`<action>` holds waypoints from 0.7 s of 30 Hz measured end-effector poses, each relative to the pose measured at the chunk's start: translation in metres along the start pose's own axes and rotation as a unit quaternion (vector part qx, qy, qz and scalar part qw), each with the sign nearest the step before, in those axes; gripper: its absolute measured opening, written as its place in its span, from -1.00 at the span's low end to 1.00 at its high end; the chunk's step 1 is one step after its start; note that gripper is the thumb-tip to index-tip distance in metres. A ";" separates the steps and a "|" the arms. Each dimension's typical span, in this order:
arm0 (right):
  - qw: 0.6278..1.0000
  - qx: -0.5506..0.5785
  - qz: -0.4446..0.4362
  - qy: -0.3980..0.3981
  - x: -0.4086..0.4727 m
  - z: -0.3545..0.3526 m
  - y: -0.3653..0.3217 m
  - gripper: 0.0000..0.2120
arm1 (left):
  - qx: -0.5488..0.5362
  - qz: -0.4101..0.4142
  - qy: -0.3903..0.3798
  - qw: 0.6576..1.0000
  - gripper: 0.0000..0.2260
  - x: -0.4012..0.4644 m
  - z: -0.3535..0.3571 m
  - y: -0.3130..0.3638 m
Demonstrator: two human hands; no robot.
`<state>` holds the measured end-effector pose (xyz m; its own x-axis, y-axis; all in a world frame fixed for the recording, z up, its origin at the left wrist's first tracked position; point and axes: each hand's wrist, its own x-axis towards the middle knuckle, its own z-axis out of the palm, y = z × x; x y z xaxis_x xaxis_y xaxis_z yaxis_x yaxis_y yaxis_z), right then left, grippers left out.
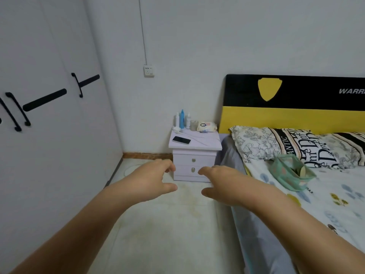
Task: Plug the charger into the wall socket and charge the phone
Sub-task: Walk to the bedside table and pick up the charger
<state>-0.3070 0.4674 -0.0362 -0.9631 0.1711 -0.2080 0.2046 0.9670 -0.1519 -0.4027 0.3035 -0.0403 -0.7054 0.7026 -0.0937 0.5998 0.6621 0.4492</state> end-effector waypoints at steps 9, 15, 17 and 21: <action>0.999 0.007 -0.034 0.019 0.071 -0.027 0.024 -0.52 | -0.016 -0.011 0.028 0.999 -0.60 0.063 -0.021 -0.003; 0.999 0.010 -0.034 0.011 0.120 -0.037 0.022 -0.55 | -0.007 -0.005 0.028 1.000 -0.59 0.105 -0.038 -0.028; 0.999 0.014 -0.028 0.010 0.139 -0.042 0.019 -0.54 | -0.003 -0.002 0.023 1.000 -0.59 0.121 -0.046 -0.041; 1.000 0.007 -0.018 0.017 0.181 -0.053 0.007 -0.56 | 0.000 0.005 0.016 1.000 -0.60 0.154 -0.065 -0.070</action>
<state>-0.4897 0.5151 -0.0236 -0.9751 0.1432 -0.1694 0.1725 0.9697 -0.1729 -0.5780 0.3484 -0.0280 -0.7111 0.7004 -0.0615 0.6068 0.6556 0.4494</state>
